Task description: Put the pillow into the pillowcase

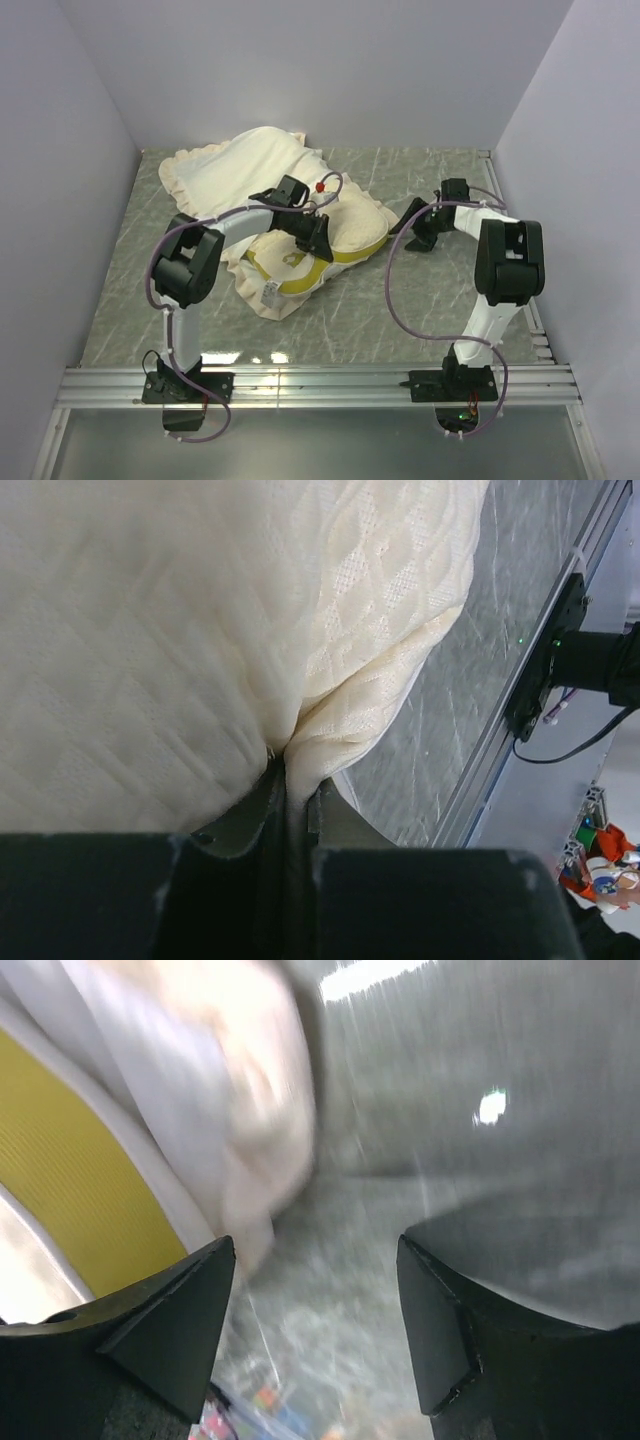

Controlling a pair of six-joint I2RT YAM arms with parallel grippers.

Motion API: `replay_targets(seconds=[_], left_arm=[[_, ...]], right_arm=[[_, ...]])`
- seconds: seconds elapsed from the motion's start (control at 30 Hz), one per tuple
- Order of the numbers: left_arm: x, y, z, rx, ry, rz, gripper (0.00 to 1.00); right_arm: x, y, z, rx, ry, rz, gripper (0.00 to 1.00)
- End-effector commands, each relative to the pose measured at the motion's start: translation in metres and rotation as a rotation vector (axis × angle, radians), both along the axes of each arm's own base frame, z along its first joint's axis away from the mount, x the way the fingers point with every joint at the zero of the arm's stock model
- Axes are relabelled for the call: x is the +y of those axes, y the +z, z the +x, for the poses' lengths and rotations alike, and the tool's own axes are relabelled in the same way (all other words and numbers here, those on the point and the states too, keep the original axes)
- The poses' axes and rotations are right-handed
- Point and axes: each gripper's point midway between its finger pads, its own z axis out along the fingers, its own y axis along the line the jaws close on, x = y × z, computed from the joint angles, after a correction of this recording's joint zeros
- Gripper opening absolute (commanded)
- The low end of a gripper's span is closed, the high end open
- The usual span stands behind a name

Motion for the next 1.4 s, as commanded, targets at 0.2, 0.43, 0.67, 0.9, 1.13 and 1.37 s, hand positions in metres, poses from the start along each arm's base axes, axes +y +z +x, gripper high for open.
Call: replay_targets(seconds=[0.2, 0.43, 0.67, 0.9, 1.13, 1.37], left_arm=[[0.043, -0.027, -0.037, 0.054, -0.083, 0.141, 0.14], [0.028, 0.004, -0.037, -0.021, -0.095, 0.096, 0.36], [0.048, 0.098, -0.017, -0.363, 0.034, 0.067, 0.73], [0.063, 0.157, 0.049, -0.676, 0.117, 0.155, 0.74], [0.015, 0.146, 0.130, -0.809, 0.098, 0.220, 0.76], [-0.052, 0.104, 0.163, -0.834, 0.019, 0.225, 0.75]], right_arm=[[0.018, -0.002, 0.071, -0.092, 0.011, -0.097, 0.70], [0.049, -0.028, 0.042, 0.070, 0.262, -0.072, 0.26], [0.025, 0.001, 0.000, 0.034, 0.339, -0.087, 0.00], [-0.023, 0.039, -0.014, -0.079, 0.375, -0.199, 0.00], [0.015, 0.074, -0.046, -0.127, 0.503, -0.024, 0.00], [0.021, 0.081, -0.084, -0.102, 0.568, 0.015, 0.00]])
